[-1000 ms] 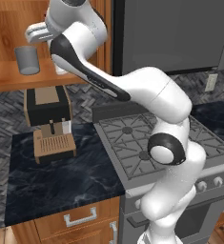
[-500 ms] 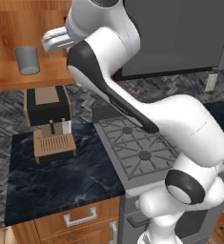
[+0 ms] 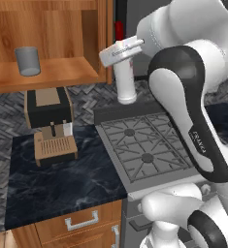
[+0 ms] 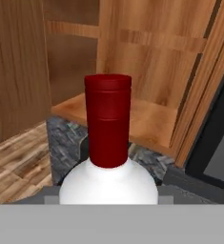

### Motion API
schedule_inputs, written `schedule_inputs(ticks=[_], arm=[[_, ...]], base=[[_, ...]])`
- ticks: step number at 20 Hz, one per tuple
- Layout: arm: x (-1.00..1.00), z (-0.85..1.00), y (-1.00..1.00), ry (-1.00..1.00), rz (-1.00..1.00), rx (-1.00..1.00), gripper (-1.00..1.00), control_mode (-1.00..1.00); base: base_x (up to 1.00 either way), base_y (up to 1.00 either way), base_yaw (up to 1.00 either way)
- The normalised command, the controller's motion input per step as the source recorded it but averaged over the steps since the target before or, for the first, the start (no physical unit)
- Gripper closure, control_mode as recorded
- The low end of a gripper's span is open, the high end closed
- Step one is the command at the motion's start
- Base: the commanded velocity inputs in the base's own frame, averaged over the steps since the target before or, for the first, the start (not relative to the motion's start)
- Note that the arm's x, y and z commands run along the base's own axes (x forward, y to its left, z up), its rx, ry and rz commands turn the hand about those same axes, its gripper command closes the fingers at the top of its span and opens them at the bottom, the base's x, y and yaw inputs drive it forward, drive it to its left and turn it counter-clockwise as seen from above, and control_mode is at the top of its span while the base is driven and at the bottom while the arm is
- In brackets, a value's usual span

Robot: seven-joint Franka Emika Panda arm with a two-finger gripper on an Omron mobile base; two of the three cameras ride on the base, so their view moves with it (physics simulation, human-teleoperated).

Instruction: There is a bowl on the dining counter. Grab a lemon wedge from the fridge and place it in the bowl. Then get the liquor bottle and glass cup from the cabinet and place them next to the bowl.

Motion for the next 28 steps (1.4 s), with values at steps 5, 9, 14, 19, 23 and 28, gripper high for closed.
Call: schedule_inputs(ticks=[5, 9, 14, 19, 23, 28], arm=[[-1.0, -0.14, -0.84, 0.0, 0.24, 0.06, 1.0, -1.0], [-0.92, -0.21, -0.42, 0.0, 0.09, 0.01, 1.0, -1.0], [-0.55, -0.16, -0.11, 0.0, 0.01, 0.0, 1.0, -1.0], [-0.06, -0.05, -0.02, 0.06, 0.0, 0.0, 1.0, -1.0], [0.0, 0.0, -0.13, 0.06, 0.0, 0.0, 1.0, -1.0], [-0.14, 0.0, -0.06, 0.06, 0.0, 0.0, 1.0, -1.0]], base=[[0.0, 0.0, 0.0], [0.0, 0.0, 0.0], [0.0, 0.0, 0.0], [0.0, 0.0, 0.0], [0.0, 0.0, 0.0], [0.0, 0.0, 0.0]])
